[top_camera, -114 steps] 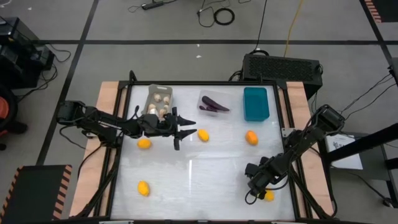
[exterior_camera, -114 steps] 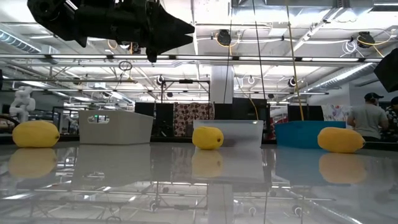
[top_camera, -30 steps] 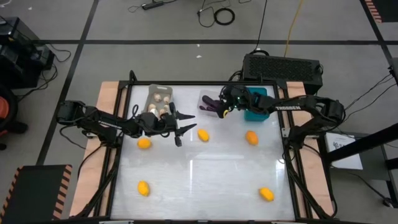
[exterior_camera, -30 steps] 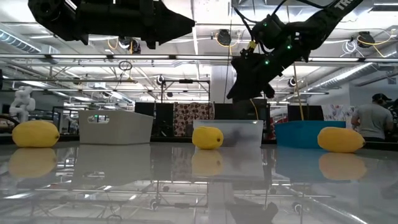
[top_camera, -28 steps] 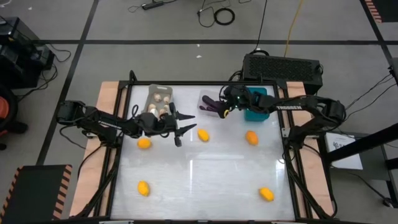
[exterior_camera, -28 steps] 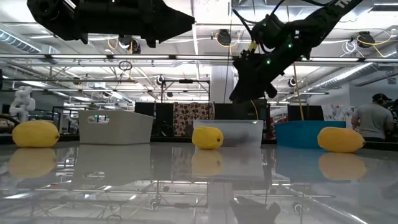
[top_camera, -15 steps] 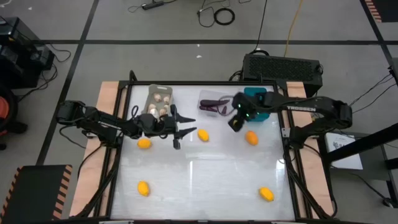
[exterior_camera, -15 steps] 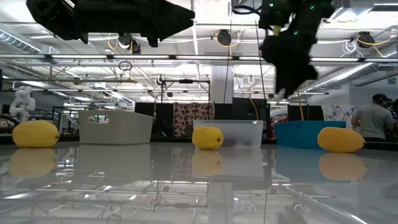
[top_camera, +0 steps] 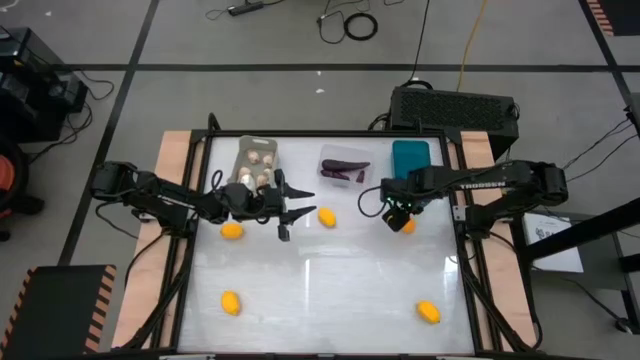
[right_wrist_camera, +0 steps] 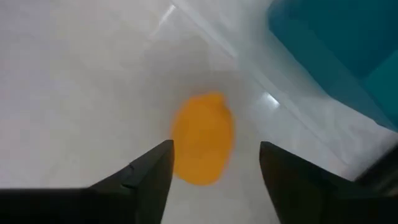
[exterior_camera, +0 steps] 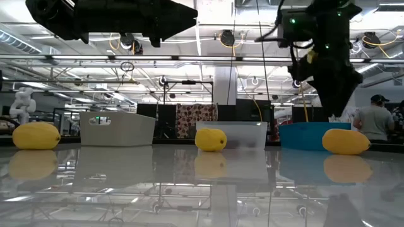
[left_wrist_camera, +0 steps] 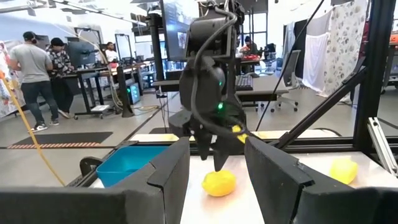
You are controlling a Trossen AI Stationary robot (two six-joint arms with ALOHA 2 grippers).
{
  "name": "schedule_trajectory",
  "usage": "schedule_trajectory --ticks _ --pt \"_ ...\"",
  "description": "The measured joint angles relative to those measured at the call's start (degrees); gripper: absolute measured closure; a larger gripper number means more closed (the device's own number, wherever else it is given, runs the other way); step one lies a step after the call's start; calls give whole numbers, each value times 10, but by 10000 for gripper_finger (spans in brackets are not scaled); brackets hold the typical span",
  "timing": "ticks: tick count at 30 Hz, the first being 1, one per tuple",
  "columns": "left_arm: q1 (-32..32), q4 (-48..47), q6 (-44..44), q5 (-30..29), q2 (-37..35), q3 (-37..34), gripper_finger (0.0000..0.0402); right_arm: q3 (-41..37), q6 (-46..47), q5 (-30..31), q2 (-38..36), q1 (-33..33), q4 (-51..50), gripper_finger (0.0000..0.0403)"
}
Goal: Sort produce into baskets
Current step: Put the lemon into the blue bin
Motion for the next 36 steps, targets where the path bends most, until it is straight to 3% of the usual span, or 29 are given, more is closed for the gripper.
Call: schedule_trajectory --ticks 9,16,27,36 --pt "0 0 0 0 0 0 238 -34 -12 -11 0 -23 28 83" --pt "0 -2 0 0 0 0 238 -79 -8 -52 0 -29 86 58" --pt "0 -15 1 0 0 0 238 -120 4 -58 0 -27 139 65" --pt "0 -14 1 0 0 0 238 -120 -12 -62 0 -27 142 151"
